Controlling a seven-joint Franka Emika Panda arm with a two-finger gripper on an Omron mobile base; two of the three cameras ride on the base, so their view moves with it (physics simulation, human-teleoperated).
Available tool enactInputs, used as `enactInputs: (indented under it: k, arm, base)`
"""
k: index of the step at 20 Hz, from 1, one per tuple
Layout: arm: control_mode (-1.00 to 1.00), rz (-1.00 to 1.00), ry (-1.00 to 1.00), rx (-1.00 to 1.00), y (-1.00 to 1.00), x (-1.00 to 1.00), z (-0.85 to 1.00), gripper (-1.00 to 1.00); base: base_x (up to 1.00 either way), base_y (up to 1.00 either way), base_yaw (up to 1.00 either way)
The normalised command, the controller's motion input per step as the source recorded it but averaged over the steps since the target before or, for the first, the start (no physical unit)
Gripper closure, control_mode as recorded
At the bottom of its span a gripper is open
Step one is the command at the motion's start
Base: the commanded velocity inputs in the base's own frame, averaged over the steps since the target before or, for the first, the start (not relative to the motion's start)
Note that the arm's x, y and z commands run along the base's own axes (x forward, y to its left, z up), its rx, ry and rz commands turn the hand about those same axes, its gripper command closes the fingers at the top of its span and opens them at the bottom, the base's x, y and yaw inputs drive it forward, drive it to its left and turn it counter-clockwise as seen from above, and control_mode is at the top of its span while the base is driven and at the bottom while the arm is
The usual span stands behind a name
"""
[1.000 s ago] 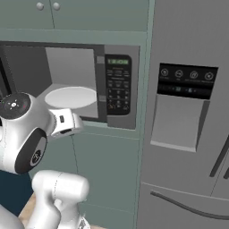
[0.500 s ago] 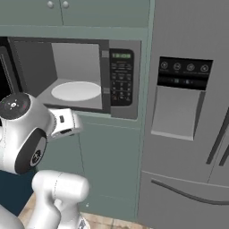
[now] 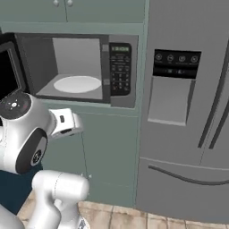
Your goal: Place the sponge inside the microwave to prepare for sanitizing.
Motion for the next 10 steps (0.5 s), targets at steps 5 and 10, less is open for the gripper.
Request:
enactInputs:
  k: [5, 10]
  arm:
    - [1.0, 0.0, 0.0, 0.0, 0.0, 0.0, 0.0, -1.0]
    - [1.0, 0.0, 0.0, 0.0, 0.0, 0.0, 0.0, -1.0]
  base:
    - [-0.07, 0.0, -0.89]
    - [0.0, 0.0, -0.95]
